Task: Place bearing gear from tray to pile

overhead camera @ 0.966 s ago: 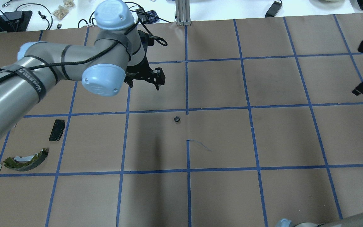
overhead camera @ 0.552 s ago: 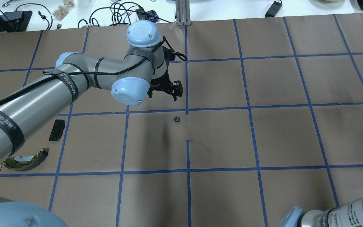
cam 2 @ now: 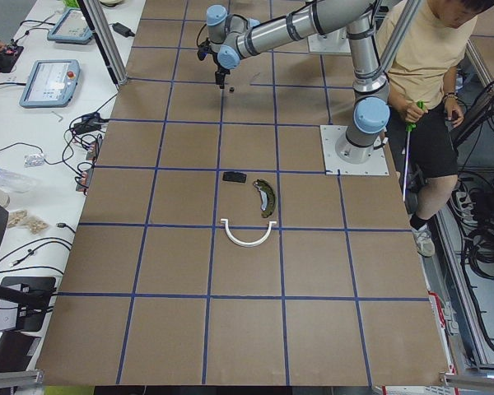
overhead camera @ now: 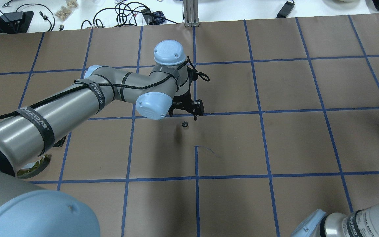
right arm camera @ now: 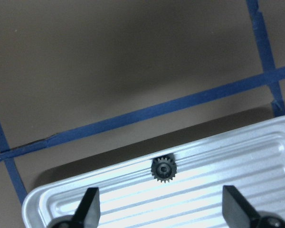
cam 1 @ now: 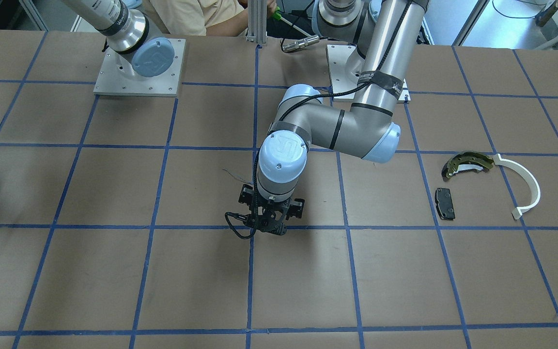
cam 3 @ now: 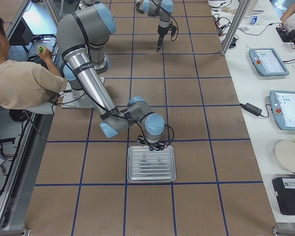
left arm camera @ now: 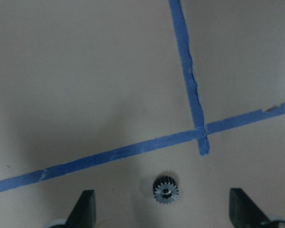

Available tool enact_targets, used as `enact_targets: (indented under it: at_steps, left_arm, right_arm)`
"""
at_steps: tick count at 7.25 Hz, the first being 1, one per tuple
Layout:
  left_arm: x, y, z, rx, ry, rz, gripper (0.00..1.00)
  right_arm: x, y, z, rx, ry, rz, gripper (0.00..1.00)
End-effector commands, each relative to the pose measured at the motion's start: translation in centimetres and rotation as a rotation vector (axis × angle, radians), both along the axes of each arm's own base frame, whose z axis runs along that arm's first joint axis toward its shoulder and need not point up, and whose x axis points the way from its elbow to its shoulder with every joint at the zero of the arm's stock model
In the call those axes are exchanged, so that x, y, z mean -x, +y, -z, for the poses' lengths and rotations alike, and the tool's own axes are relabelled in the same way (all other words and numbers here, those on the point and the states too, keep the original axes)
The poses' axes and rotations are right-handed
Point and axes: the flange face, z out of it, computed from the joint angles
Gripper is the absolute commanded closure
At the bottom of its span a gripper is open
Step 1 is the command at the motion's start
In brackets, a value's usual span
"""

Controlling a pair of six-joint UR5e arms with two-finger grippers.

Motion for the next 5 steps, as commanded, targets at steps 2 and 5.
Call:
enact_targets:
  at_steps: [2,5]
  left_arm:
    - [0.52,1.37,1.88,-0.033,-0.015,0.029,0.11]
    - [0.55,1.38,1.97,-0.036,-0.014,0.018,0.50]
  right_arm:
    - [0.70,0.34,1.51,0.010,0.006,0.003,0.31]
    - [0.42,0.49,2.10,0.008,-0.001,0.015,0.38]
